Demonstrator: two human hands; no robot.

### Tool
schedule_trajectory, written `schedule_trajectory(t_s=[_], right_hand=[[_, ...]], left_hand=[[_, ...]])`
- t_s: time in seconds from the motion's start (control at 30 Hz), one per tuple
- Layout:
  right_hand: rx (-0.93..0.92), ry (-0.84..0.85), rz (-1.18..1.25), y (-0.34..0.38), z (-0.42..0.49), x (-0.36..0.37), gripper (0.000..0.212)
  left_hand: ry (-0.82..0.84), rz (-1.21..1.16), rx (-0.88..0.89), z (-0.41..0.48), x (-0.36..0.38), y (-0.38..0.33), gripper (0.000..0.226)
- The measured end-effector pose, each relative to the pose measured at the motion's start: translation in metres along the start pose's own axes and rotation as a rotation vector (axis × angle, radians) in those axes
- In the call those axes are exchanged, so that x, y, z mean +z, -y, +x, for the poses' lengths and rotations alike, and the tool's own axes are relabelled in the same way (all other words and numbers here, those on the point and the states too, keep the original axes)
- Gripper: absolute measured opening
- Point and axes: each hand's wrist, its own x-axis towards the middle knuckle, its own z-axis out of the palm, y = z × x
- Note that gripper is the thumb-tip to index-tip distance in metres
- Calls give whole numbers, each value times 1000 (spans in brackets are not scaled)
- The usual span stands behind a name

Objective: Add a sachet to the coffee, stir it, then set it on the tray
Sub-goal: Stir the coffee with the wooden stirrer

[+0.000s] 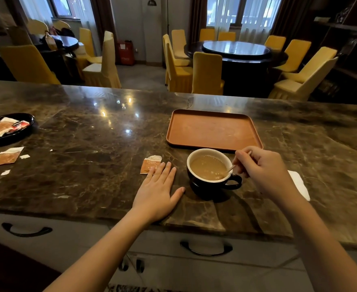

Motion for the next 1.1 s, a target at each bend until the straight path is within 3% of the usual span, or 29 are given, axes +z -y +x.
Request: schedule_trajectory(t_s=[0.2,0.53,0.87,1.1], right_hand=[[-28,-123,-10,-5,5,16,24],[19,76,158,-2,-12,15,23],[-62,-78,-41,-7,6,7,24],[-40,-38,74,-8,-2,31,17]], left_hand=[[-6,-31,78,-2,-3,0,60],[25,-52,69,-1,-3,-1,58],[41,-51,64,0,-4,-1,59],[47,-54,61,0,-3,-1,58]])
